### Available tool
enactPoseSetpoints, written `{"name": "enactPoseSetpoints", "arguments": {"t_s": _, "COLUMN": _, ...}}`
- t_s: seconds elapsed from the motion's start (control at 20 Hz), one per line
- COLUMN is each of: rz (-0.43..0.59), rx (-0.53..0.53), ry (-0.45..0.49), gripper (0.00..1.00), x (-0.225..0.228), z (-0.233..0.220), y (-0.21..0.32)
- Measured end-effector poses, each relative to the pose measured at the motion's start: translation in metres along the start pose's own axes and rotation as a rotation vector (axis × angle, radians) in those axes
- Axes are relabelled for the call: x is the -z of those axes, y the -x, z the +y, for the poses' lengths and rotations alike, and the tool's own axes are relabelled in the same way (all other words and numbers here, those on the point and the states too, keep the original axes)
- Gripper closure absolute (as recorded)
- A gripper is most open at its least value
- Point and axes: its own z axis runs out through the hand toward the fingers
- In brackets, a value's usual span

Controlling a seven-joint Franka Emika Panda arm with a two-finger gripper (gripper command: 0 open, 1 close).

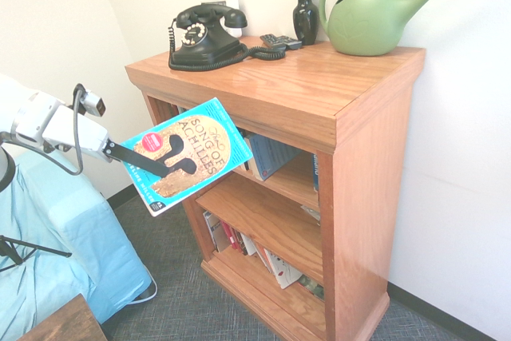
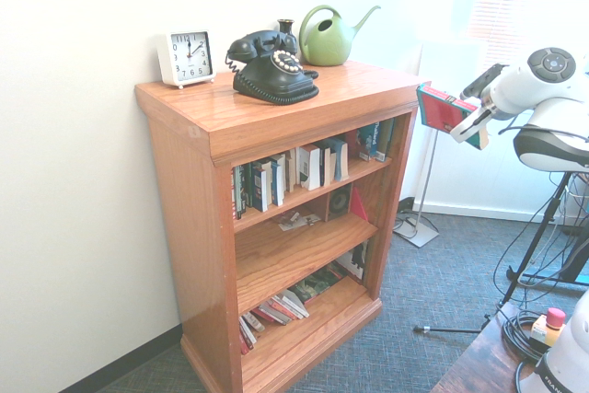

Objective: Organize the shelf

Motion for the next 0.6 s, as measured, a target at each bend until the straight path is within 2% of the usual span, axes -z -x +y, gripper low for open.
{"name": "enactPoseSetpoints", "arguments": {"t_s": 0.6, "rz": -0.093, "rx": 0.027, "ry": -0.114, "gripper": 1.00, "x": -0.093, "z": -0.034, "y": 0.076}}
